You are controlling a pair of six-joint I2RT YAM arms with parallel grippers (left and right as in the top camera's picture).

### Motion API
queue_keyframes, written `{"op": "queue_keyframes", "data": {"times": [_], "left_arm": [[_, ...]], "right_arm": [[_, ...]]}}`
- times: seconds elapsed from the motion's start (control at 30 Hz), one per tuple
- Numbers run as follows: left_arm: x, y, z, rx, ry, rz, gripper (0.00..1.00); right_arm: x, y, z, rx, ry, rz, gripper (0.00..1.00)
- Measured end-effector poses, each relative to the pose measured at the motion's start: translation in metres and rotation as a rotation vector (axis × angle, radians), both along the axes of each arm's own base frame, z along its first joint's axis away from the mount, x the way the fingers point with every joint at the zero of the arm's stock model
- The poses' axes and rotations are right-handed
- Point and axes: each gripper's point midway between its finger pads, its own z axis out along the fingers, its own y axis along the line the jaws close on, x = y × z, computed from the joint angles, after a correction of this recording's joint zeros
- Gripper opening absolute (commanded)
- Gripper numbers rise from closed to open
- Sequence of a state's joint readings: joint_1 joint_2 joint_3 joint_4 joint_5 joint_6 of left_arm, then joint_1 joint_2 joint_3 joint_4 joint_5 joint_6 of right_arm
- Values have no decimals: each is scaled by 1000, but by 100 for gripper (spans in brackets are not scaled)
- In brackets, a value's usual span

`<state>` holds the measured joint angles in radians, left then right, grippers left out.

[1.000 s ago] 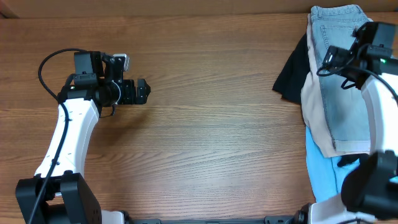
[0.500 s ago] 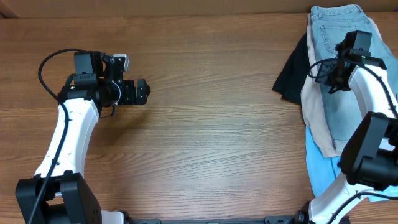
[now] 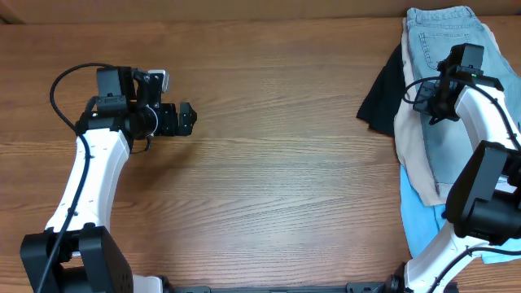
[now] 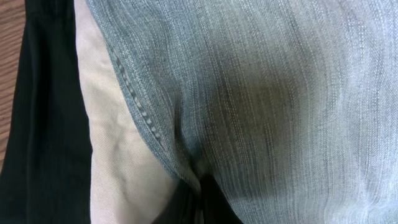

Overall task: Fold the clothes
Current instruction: 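Reach the right gripper to the denim shorts on the clothes pile, then grasp the denim shorts and drag them left onto the table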

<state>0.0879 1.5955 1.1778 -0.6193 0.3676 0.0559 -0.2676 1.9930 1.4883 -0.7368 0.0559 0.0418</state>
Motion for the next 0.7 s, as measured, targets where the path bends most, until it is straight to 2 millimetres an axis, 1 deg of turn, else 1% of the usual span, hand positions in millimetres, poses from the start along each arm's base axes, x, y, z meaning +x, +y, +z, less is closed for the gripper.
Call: {"op": "queue_keyframes", "data": {"times": [0.1, 0.13, 0.2, 0.3, 0.37, 0.43, 0.47, 0.5, 0.53, 0.57, 0.7], "left_arm": [[3, 0, 2, 0, -18, -1, 100], [6, -1, 4, -4, -31, -4, 100], [11, -2, 8, -11, -58, -10, 100], [17, -2, 16, -18, -87, -11, 100], [23, 1, 25, -23, -114, 0, 100], [30, 6, 36, -26, -143, 14, 100], [32, 9, 40, -28, -155, 21, 100], [35, 12, 43, -28, -165, 30, 100], [36, 15, 45, -28, -170, 38, 100], [36, 18, 46, -28, -171, 47, 100], [36, 36, 46, -28, -169, 91, 100]], "right_arm": [[-6, 2, 2, 11, 26, -4, 4], [-9, 3, 5, 17, 37, -5, 4], [-16, 7, 18, 32, 57, -6, 4], [-23, 15, 55, 58, 37, 0, 4], [-25, 24, 82, 68, 4, 14, 4], [-26, 41, 109, 72, -35, 50, 4], [-26, 55, 121, 74, -53, 79, 4], [-26, 69, 129, 80, -62, 110, 4], [-27, 91, 135, 93, -69, 160, 4], [-27, 109, 138, 106, -70, 200, 4], [-32, 196, 135, 174, -51, 383, 4]]}}
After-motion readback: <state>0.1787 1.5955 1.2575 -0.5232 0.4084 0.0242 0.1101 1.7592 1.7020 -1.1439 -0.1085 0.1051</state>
